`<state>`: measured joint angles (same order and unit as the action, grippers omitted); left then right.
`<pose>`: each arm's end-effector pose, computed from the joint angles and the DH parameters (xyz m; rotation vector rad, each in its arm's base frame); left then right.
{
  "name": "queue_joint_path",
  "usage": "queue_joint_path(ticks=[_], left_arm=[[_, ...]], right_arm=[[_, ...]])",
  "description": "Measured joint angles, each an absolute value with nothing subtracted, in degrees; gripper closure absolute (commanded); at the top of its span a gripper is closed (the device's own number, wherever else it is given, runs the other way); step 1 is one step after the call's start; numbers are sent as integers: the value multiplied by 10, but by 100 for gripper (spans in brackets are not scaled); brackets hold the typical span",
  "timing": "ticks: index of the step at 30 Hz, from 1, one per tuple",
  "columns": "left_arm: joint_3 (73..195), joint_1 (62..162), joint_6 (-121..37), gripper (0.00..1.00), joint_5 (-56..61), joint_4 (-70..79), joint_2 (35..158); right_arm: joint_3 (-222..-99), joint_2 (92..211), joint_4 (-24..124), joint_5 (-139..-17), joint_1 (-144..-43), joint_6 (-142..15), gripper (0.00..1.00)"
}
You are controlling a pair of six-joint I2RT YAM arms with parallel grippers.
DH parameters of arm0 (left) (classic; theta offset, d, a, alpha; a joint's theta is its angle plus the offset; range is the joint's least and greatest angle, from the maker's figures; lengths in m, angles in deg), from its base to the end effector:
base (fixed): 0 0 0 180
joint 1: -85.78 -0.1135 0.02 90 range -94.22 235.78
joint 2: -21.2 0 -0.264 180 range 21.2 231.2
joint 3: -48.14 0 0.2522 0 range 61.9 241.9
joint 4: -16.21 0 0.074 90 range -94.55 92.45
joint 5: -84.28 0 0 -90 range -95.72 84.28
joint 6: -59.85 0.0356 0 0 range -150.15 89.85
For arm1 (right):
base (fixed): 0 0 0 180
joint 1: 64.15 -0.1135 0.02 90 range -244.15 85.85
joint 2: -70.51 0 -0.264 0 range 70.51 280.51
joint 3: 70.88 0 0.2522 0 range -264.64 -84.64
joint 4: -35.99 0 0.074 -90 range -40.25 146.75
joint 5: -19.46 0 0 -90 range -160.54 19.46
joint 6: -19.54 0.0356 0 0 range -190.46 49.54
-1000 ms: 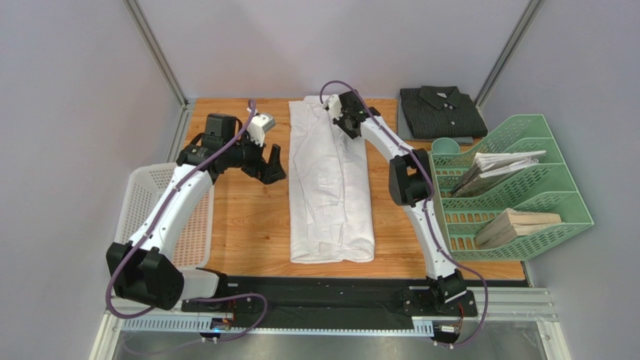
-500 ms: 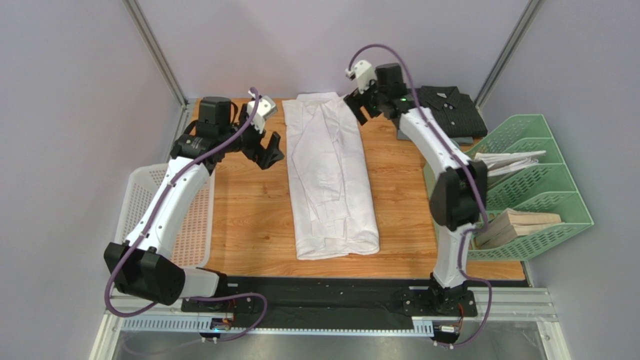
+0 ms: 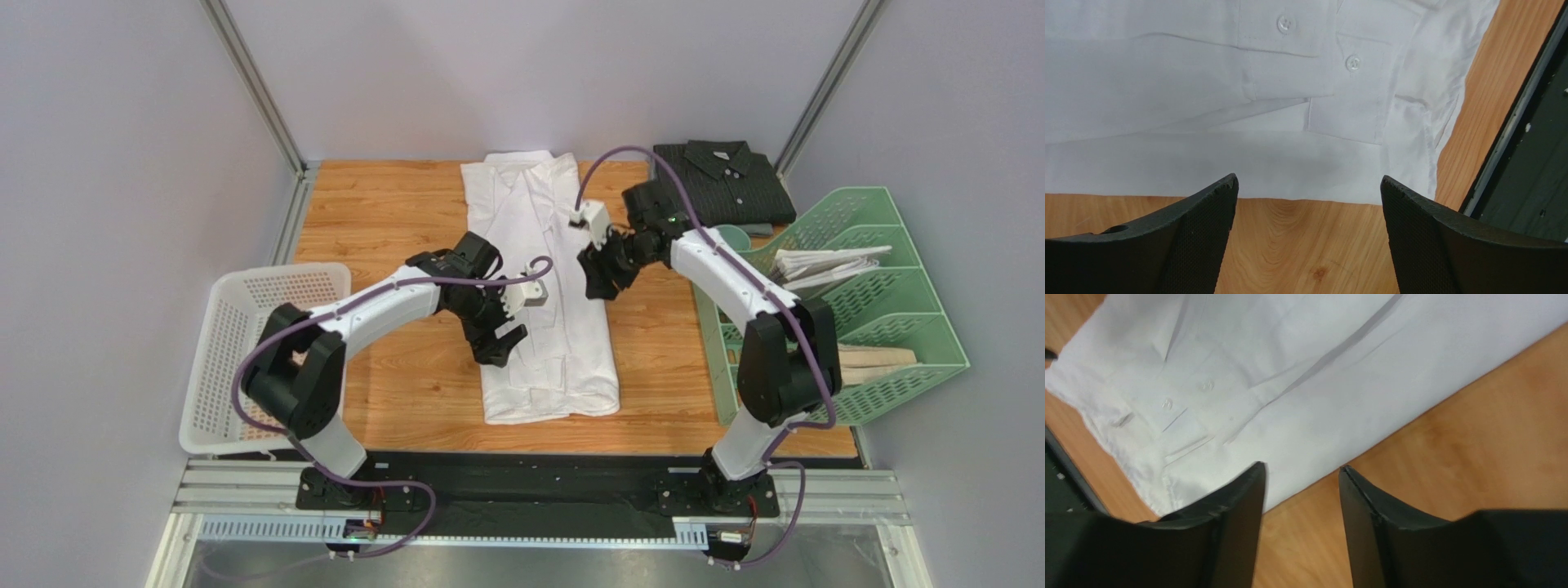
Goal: Fold and stack the long sleeve shirts
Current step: Fold the shirt
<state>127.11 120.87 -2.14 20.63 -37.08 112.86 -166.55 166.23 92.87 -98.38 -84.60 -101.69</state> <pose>0.2501 -0.1950 0.2253 1.5154 2.2131 -0.6611 0.3278 0.1400 0.2876 -1.2422 2.1473 0.5415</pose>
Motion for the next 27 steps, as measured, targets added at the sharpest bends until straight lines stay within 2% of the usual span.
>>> queue_joint_path(ticks=[5, 9, 12, 13, 14, 18, 21, 24, 25, 27], left_arm=[[1277, 1205, 4, 12, 189, -392, 1218], [1275, 1206, 28, 15, 162, -399, 1235], [1275, 1204, 47, 16, 143, -400, 1236], [1275, 1202, 53, 11, 140, -400, 1237], [1275, 1198, 62, 16, 136, -400, 1237], [1275, 1166, 81, 17, 137, -409, 1237], [1275, 1151, 98, 15, 136, -423, 1232], [1263, 1146, 109, 11, 151, -435, 1201], [1254, 1143, 113, 11, 162, -437, 1179], [1230, 1137, 125, 9, 187, -439, 1112]], right_arm=[[-1539, 1693, 957, -1007, -852, -989, 65], [-1489, 1693, 930, -1012, -876, -955, 73], [-1460, 1694, 900, -1011, -896, -926, 74], [-1452, 1696, 891, -1012, -901, -915, 76], [-1444, 1698, 879, -1013, -905, -902, 76], [-1437, 1717, 860, -1015, -921, -868, 77], [-1438, 1718, 848, -1018, -929, -850, 70], [-1438, 1713, 848, -1023, -931, -842, 56], [-1438, 1705, 852, -1025, -931, -844, 47], [-1430, 1659, 856, -1024, -931, -858, 38]])
